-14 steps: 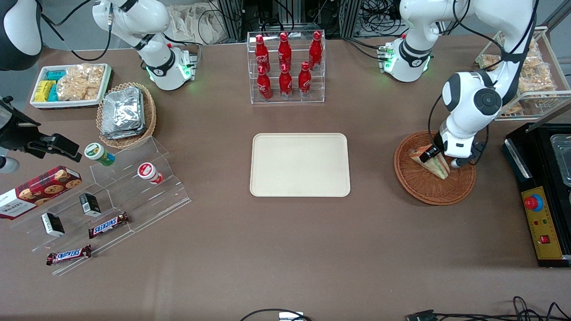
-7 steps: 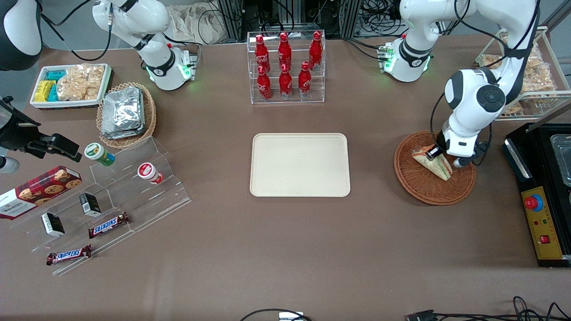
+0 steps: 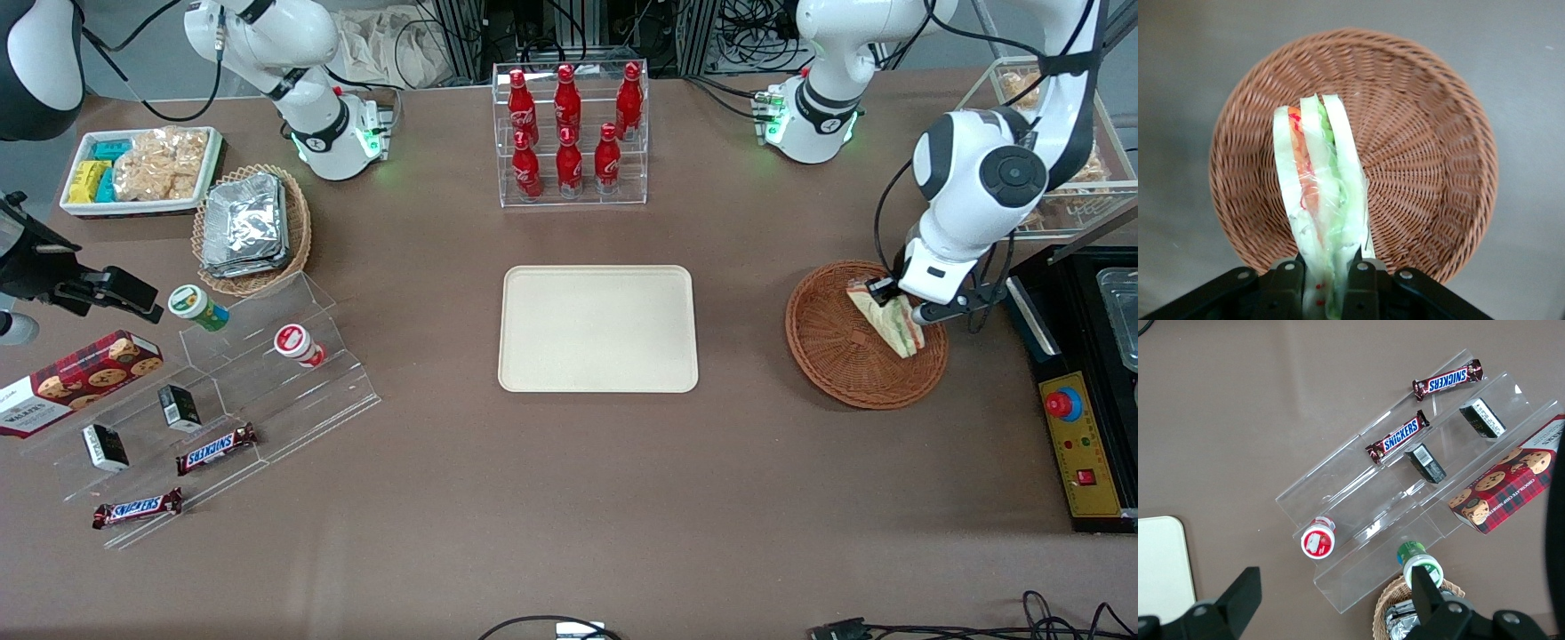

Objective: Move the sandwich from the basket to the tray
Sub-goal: 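Lift the sandwich out of the basket with the left gripper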

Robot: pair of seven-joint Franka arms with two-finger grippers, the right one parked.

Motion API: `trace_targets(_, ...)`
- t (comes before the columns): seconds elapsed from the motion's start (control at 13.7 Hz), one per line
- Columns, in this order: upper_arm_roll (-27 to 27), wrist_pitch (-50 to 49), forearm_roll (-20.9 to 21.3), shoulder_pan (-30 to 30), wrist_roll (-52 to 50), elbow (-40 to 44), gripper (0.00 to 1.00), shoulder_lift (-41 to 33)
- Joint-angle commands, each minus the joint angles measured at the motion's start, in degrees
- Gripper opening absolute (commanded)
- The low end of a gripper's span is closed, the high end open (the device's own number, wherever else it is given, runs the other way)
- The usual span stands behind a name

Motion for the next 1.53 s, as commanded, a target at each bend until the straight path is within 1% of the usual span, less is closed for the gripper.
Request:
trace_targets(0.0,-0.44,-4.67,0.46,-0.29,9.57,3.78,0.22,-1.63)
trace_targets(0.22,-0.53,-14.33,-0.5,-1.69,15.83,12.21,0.22,-0.76)
trace_targets(0.37,-0.53,-17.42,-0.51,-3.97,16.02,16.18,0.22,-0.23)
trace_targets(0.44,-0.53,-17.61,-0.68,-5.9,15.85,16.98,0.22,-0.05)
trace_targets(0.58,-0.53,-17.61,-4.79,-7.93,16.2,17.77,0.22,0.12)
trace_targets(0.95,-0.53,-16.99,-5.6,-17.32,15.15,18.56,0.23,1.17)
trace_targets(1.1,-0.53,-16.82,-7.18,-20.05,13.14,18.74,0.23,2.23)
trace_targets(1.24,-0.53,-16.91,-7.62,-22.51,11.29,19.88,0.23,3.37)
trace_targets(1.46,-0.53,-16.82,-8.15,-26.82,5.94,23.56,0.23,8.1)
